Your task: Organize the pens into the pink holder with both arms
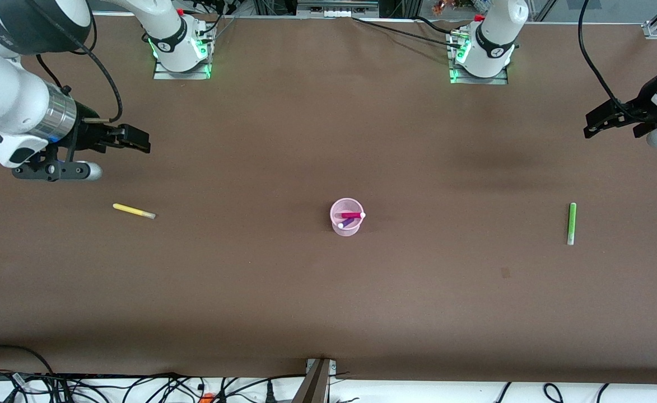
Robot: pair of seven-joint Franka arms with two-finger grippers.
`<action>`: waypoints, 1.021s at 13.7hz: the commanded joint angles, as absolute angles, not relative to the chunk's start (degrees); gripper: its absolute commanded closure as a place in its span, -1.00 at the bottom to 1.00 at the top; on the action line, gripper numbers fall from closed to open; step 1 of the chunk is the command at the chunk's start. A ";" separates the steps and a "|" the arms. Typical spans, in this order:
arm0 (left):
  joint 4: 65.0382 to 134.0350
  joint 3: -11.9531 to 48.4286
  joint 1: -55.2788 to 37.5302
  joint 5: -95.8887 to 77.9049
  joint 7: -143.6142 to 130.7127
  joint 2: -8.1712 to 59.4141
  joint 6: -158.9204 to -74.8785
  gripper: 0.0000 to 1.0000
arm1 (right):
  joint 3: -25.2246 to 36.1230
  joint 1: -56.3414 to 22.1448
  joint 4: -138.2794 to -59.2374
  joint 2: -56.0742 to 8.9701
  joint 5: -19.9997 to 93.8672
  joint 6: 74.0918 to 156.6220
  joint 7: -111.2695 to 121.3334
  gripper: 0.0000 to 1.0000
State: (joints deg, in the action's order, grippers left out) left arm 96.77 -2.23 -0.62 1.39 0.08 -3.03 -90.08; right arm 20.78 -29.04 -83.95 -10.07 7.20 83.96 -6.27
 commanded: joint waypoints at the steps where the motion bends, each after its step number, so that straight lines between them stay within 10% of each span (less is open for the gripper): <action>1: 95.10 -2.11 -0.70 0.88 -0.18 -2.29 -88.77 -1.00 | 20.48 -29.79 -92.17 -2.66 2.99 85.69 -2.55 -1.00; 14: 94.84 -0.79 -0.79 0.97 -0.35 -2.20 -88.07 -1.00 | -4.57 -1.58 -92.39 -0.08 0.00 87.72 -2.19 -1.00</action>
